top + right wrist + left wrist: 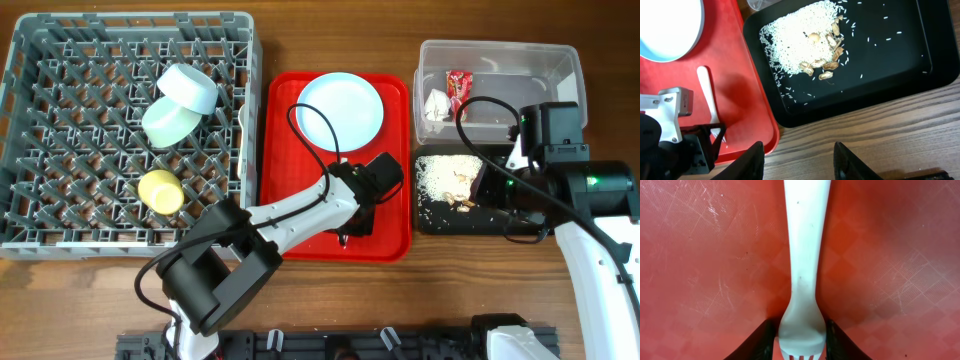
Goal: Sort waste into correct bins and load items into the dishwasher rack
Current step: 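Reach the left gripper to the white fork and grasp its handle, then carry the white fork to the rack and insert it upright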
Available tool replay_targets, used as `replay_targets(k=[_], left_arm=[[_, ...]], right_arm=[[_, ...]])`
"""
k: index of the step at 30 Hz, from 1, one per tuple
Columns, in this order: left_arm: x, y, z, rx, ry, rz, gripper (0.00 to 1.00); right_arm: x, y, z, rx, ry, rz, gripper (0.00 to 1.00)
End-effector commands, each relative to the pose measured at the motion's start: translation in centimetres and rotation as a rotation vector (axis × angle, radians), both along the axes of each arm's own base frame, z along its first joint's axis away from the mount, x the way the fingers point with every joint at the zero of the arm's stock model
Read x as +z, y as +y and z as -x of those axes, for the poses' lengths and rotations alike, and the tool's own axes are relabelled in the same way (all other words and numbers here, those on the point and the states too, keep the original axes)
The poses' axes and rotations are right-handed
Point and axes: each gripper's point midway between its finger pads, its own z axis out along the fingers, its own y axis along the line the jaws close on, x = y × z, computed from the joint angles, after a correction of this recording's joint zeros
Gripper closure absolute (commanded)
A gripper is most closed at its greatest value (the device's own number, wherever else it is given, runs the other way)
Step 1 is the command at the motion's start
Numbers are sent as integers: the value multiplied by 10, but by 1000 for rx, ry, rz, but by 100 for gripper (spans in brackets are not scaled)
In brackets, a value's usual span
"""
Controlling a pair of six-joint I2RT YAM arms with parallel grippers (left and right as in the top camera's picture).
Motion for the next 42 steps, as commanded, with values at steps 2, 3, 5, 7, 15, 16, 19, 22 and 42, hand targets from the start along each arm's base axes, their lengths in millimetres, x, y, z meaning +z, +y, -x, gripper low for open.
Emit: replay_targets(k=[2,3,5,7,15,16,19,22,42], left_arm=[[-14,3,4,4,22,-30,71],[-14,3,4,4,22,-30,72],[-12,3,4,4,19,-27,73],[-9,2,3,5,9,-23,73],[45,5,-17,35,-107,62,74],[52,8,-19,43,-118,68,73],[73,26,-28,79,-172,53,72],[106,59,-45,83,-245,42,72],[146,137,-78,246,-214,243,69]], right_arm=[[5,1,-1,12,-18,-7,55],[5,1,-1,12,-17,-7,55],[5,1,0,13,-17,-7,55],[5,1,0,12,-17,-7,55],[5,1,0,13,-17,-7,55],[5,1,0,12,-17,-7,55],[5,1,0,12,-17,-7,55],[5,1,-1,12,-17,-7,55],[5,1,-1,12,-18,-8,55]])
